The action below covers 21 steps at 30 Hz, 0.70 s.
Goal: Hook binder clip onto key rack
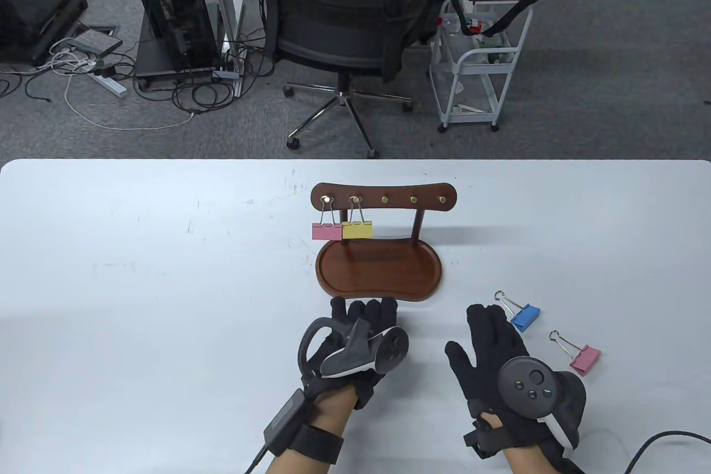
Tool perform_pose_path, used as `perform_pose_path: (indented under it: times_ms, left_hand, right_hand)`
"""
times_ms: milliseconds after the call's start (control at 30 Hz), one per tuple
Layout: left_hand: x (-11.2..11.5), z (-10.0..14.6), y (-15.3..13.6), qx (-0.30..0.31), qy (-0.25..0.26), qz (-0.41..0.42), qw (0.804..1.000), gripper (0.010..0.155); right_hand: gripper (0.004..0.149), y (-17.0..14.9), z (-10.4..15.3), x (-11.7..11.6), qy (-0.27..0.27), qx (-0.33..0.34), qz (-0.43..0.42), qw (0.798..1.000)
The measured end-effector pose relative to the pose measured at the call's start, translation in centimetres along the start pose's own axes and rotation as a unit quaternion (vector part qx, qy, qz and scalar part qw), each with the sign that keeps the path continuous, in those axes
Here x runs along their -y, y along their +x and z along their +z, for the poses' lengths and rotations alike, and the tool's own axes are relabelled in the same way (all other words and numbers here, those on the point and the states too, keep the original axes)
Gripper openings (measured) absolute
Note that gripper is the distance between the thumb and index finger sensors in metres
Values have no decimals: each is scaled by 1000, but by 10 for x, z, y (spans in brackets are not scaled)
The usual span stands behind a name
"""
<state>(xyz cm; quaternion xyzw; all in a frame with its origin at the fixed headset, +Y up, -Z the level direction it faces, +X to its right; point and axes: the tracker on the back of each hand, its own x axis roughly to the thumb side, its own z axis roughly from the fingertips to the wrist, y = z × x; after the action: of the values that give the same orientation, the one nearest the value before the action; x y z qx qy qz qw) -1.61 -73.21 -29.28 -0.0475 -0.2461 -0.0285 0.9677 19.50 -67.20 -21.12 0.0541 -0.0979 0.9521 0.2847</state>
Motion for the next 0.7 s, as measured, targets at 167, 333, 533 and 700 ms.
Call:
perform_pose_path:
  times_ms: [167, 333, 533, 700]
  left_hand:
    - [18, -13, 2, -5, -31, -18, 999, 86]
    - [26, -17, 4, -4, -39, -21, 999, 86]
    - [24, -16, 5, -6, -28, -41, 999, 85]
    - [25, -16, 6, -3, -21, -47, 999, 84]
  right_hand:
    - [77, 1, 0, -1, 6, 1, -4, 1000]
    - [77, 1, -1, -2, 10, 1, -7, 1000]
    - [77, 1, 0, -2, 10, 2, -9, 1000]
    - [77, 1, 0, -3, 11, 2, -12, 1000]
